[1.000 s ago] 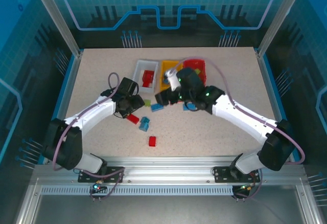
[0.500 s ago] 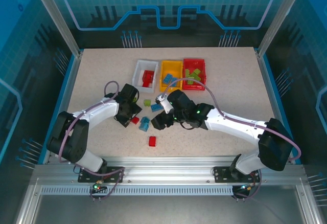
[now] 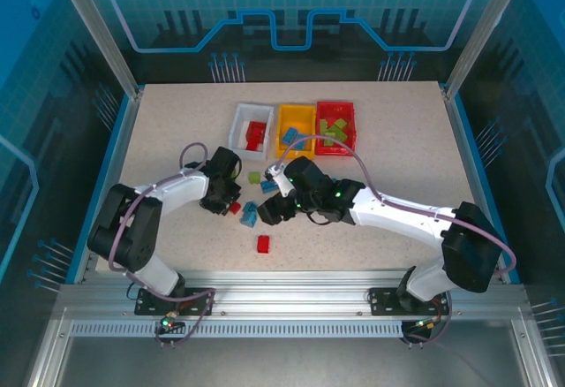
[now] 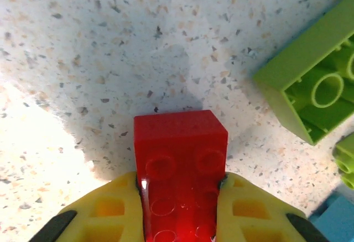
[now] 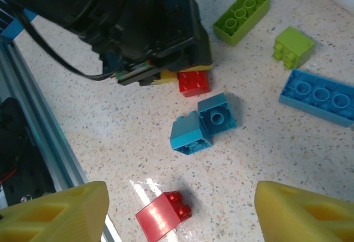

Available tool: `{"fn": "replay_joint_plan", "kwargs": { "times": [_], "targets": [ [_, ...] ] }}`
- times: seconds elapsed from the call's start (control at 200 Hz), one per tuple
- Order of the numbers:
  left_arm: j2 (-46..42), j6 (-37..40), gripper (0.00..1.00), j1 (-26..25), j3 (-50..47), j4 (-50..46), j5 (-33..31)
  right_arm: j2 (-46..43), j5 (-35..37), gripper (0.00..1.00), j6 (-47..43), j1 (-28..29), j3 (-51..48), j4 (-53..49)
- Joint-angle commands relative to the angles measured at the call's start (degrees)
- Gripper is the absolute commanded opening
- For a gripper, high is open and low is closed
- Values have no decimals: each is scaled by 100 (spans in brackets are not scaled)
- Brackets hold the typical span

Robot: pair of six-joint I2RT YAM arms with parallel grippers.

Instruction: Sort the legos into containers by color

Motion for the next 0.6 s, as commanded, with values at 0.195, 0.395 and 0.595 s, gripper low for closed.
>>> {"fn": "replay_joint_plan", "kwargs": {
  "times": [0.195, 0.395, 0.595],
  "targets": [
    [-372, 2302, 20, 28, 1446, -543, -776, -775, 1083, 75, 1016, -410, -482, 1105],
    [1156, 3920, 20, 67, 3462, -1175, -969, -515, 1095, 77, 1459, -912, -244, 1651],
    [2777, 4894, 22, 115, 5617, -1917, -1321, -35, 1030, 77, 1410, -1054, 459, 1380]
  ]
}}
